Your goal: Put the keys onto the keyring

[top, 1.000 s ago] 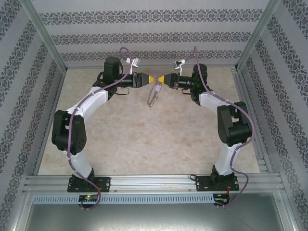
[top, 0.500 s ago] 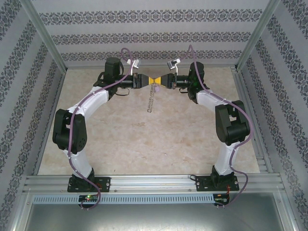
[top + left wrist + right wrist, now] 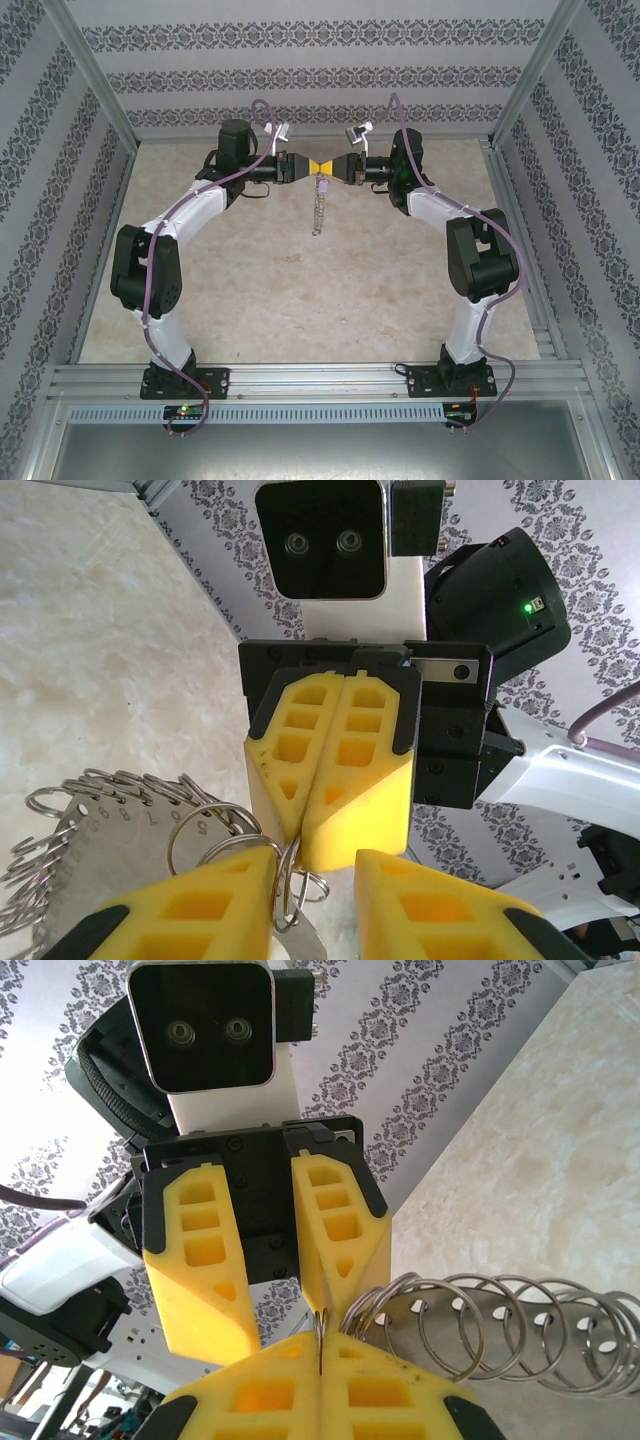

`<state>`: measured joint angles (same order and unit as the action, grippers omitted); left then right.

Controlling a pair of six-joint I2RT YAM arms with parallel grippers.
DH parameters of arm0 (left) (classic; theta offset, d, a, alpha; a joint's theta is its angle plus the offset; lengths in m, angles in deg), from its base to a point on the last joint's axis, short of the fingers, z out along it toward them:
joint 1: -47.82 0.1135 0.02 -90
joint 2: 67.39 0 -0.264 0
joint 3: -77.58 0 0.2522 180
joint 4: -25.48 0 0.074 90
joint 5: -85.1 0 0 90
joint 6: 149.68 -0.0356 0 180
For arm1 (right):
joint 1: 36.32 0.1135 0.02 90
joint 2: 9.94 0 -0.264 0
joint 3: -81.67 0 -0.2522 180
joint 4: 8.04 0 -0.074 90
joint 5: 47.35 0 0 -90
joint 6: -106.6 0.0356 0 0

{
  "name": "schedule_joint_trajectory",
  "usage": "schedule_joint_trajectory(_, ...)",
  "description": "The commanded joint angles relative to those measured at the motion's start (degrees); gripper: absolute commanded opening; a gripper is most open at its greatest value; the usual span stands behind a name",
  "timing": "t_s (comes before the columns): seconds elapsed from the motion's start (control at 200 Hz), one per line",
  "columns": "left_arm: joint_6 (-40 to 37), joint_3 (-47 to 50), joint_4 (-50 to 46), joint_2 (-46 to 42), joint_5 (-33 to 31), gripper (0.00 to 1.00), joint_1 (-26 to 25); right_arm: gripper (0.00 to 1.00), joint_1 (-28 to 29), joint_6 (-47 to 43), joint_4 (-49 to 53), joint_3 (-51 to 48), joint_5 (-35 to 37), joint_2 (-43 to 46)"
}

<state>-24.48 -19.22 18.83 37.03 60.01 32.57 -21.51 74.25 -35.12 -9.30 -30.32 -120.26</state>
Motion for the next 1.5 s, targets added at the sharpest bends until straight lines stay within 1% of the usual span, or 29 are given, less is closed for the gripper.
schedule_joint_trajectory(0.0,0.65,0.71,4.18,0.43,1.96,0.22,0.49,0.0,0.58,-1.18,-2.31,1.2,-0.35,-0.33)
schedule_joint_trajectory(0.15,0.82,0.93,4.35,0.29,2.11,0.11,0.59,0.0,0.58,-1.15,-2.27,1.28,-0.16,-0.42)
schedule_joint_trajectory(0.21,0.92,1.18,4.48,0.16,2.16,0.1,0.58,0.0,0.59,-1.19,-2.28,1.29,0.02,-0.51)
schedule_joint_trajectory(0.26,0.98,1.39,4.75,0.05,2.24,0.06,0.49,0.0,0.68,-1.07,-2.23,1.3,0.2,-0.59)
schedule_joint_trajectory(0.32,1.12,1.66,5.06,0.08,2.09,0.05,0.57,0.0,0.7,-1.01,-2.31,1.45,0.2,-0.61)
schedule_joint_trajectory(0.365,1.43,1.83,5.43,0.08,2.04,0.0,0.52,0.0,0.72,-1.01,-2.27,1.46,0.2,-0.6)
schedule_joint_trajectory(0.49,2.85,2.49,7.94,-0.1,2.07,0.0,0.52,0.0,0.7,-0.87,-2.39,1.14,0.4,-0.25)
schedule_joint_trajectory(0.495,2.94,2.51,8.06,-0.14,2.11,0.0,0.54,0.03,0.67,-0.87,-2.36,1.05,0.51,-0.13)
schedule_joint_trajectory(0.51,3.21,2.62,8.48,-0.18,2.15,0.0,0.49,0.06,0.66,-0.87,-2.32,0.97,0.63,-0.02)
schedule_joint_trajectory(0.58,3.84,2.73,9.66,-0.4,2.24,0.0,0.48,0.26,0.19,-1.18,-2.47,-0.04,1.6,0.92)
schedule_joint_trajectory(0.635,4.29,2.75,10.23,-0.53,2.37,0.0,0.48,0.36,-0.46,-1.38,-2.5,-1.2,2.53,1.87)
schedule_joint_trajectory(0.68,4.49,2.74,10.58,-0.69,2.34,0.0,0.55,0.38,-1.09,-1.29,-2.82,-2.13,3.04,2.65)
schedule_joint_trajectory(0.824,6.3,2.8,12.83,-0.89,2.73,0.0,0.56,0.42,-2.4,-1.7,-3.25,-5.3,4.12,5.3)
schedule_joint_trajectory(1.089,8.99,2.8,16.0,-1.32,3.18,0.0,0.48,0.42,-2.31,-3.32,-4.07,-10.13,4.61,8.43)
schedule_joint_trajectory(1.194,10.94,2.76,18.06,-1.15,3.58,0.0,0.5,0.43,-2.12,-3.96,-4.29,-10.95,4.41,8.55)
schedule_joint_trajectory(1.239,11.58,2.8,18.8,-1.15,3.74,0.0,0.48,0.44,-2.03,-4.3,-4.25,-11.17,4.41,8.52)
schedule_joint_trajectory(1.369,12.13,2.63,19.16,-1.33,4.04,0.0,0.48,0.47,-2.07,-4.92,-4.79,-11.27,5.26,8.41)
schedule_joint_trajectory(1.499,12.41,2.71,19.45,-1.5,4.13,0.0,0.49,0.47,-2.02,-4.74,-5.23,-9.92,5.81,7.94)
